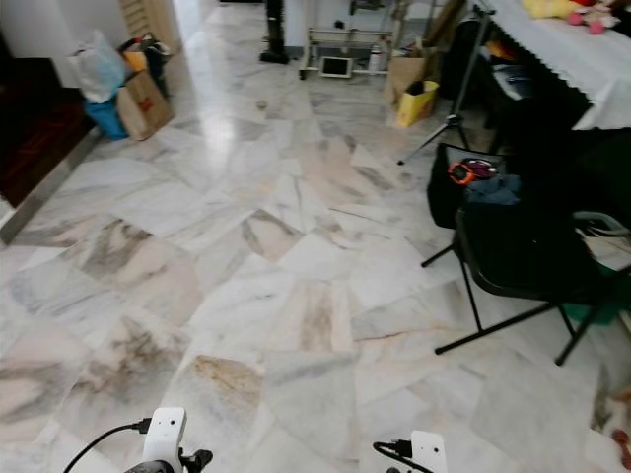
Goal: Hang keys on a hook
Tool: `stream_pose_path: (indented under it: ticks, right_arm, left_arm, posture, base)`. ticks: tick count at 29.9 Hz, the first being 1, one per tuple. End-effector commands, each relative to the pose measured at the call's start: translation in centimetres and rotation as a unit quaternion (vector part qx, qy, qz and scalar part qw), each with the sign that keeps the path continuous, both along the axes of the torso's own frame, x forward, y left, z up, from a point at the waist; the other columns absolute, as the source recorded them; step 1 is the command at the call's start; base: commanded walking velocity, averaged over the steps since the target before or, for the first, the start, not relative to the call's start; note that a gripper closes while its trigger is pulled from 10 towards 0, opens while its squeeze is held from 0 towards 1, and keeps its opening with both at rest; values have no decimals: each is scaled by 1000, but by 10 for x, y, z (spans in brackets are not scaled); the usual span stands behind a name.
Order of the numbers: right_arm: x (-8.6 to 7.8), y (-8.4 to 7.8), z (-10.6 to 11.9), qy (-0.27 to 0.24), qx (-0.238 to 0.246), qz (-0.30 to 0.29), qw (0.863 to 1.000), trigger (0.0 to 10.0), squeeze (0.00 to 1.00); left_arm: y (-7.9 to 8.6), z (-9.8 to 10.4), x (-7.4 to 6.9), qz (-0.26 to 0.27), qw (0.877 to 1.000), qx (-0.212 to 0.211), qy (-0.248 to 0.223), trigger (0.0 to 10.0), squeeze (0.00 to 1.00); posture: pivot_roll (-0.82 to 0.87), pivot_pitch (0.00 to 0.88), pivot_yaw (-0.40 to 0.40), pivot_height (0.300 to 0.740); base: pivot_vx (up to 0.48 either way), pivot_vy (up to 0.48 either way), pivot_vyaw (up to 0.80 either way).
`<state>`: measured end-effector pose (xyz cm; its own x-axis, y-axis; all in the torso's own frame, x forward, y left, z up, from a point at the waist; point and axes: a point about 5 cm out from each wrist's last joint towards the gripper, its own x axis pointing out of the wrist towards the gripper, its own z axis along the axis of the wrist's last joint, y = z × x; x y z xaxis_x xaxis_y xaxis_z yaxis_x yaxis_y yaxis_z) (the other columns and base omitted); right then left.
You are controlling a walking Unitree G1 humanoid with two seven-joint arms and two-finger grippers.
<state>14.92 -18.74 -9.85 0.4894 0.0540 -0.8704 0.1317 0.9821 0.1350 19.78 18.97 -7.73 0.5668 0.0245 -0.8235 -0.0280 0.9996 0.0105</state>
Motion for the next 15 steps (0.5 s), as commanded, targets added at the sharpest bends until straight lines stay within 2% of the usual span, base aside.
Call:
stream_pose_path:
  ticks: [1,10,15]
  right_arm:
    - [-5,-1,-2,11,0,0,1000,10000,0]
    - [-3,3,-2,14,2,11,1000,10000,0]
    - [-1,10,-2,12,5,13,1000,10000,0]
  left_arm:
    - [0,-2,-5,-1,1000,-2,7,10000,0]
    - [0,-2,-3,-30,999,17,7,10000,0]
    - [0,-1,-2,-38,999,20,7,10000,0]
  posture:
    - [59,0,-36,740]
    - [63,0,-44,740]
    - [61,0,-43,740]
  base:
    - [0,0,-781]
    - [0,0,-778]
    - [0,-383,-777]
